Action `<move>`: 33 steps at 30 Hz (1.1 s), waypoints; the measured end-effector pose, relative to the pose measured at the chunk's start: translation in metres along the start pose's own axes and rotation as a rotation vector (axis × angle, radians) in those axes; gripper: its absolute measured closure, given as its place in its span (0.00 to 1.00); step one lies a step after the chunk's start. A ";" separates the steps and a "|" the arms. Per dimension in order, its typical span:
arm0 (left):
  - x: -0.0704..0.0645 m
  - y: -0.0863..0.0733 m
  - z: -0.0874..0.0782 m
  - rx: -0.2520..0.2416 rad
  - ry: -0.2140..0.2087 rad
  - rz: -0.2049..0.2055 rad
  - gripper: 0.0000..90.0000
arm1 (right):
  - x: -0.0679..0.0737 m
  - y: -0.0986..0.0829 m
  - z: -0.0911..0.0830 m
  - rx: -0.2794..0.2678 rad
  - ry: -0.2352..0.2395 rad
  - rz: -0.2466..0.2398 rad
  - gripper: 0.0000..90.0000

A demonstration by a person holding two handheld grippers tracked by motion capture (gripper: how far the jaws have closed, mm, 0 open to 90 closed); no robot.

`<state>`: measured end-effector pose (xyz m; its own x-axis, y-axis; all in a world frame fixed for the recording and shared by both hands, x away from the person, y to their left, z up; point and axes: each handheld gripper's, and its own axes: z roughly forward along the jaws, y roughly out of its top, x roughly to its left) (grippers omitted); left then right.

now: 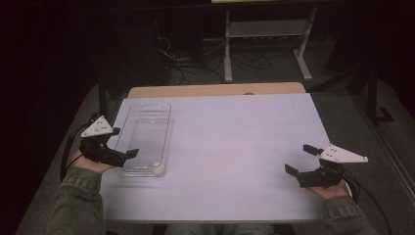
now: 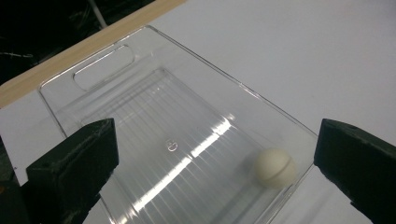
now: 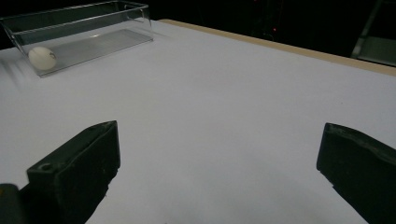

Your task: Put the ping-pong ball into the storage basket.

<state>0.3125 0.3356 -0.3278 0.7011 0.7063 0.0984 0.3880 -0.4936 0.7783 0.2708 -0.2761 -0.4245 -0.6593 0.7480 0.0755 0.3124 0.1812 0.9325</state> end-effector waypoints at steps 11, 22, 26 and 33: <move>-0.001 -0.017 -0.004 -0.129 0.025 -0.078 0.00 | 0.000 0.000 0.000 0.001 -0.001 0.000 0.00; -0.003 -0.029 -0.008 -0.201 0.077 -0.105 0.00 | 0.000 0.000 0.000 0.001 -0.003 0.000 0.00; -0.004 -0.035 -0.008 -0.220 0.086 -0.116 0.00 | 0.000 0.000 0.000 0.000 -0.003 0.002 0.00; -0.005 -0.047 -0.006 -0.264 0.109 -0.157 0.00 | 0.000 0.000 0.000 0.003 -0.004 0.000 0.00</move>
<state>0.2867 0.3583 -0.3611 0.5713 0.8205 0.0188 0.3077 -0.2354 0.9219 0.2701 -0.2760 -0.4247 -0.6567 0.7505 0.0739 0.3140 0.1830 0.9316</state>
